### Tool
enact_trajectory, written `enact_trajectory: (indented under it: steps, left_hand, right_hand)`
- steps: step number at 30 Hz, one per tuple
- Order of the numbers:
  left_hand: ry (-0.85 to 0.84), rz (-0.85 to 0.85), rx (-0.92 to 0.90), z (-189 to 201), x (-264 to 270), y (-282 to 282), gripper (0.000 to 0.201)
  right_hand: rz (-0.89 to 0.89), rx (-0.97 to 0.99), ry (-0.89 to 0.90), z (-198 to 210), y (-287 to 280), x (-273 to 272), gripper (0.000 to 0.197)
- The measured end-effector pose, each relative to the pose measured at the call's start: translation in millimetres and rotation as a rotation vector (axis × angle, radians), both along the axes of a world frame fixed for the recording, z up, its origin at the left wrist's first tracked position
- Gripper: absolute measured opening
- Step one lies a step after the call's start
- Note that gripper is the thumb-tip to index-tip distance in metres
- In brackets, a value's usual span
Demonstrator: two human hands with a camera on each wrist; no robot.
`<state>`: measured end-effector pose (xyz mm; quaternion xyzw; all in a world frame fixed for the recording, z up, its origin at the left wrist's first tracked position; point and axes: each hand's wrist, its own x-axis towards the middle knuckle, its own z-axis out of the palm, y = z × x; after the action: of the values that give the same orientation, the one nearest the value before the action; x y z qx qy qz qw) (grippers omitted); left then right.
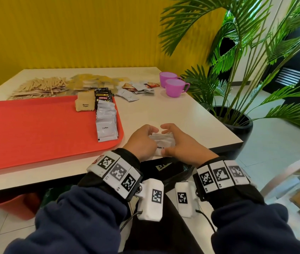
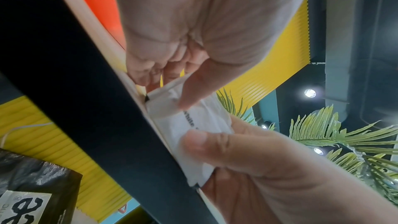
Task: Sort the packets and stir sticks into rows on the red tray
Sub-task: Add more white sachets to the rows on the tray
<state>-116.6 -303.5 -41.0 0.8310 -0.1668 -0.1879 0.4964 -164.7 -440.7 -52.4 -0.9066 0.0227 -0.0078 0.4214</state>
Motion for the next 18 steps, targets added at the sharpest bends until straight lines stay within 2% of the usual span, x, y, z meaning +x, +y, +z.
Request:
enact_trajectory:
  steps: [7,11,15,18]
  left_hand:
    - [-0.02,-0.072,0.157,5,-2,-2,0.066]
    - [-0.04,-0.092,0.183,4,-5,-4,0.059]
    - [-0.045,-0.073,0.177,5,-4,-1,0.061]
    - [-0.063,-0.072,0.184,7,-4,1,0.062]
  right_hand:
    - [0.008,-0.075,0.0,5,0,-2,0.081]
    - [0.005,-0.242,-0.002,6,5,-1,0.072]
    - [-0.007,-0.353,0.005,13,8,2,0.067]
    - [0.005,-0.408,0.003,19,12,3,0.051]
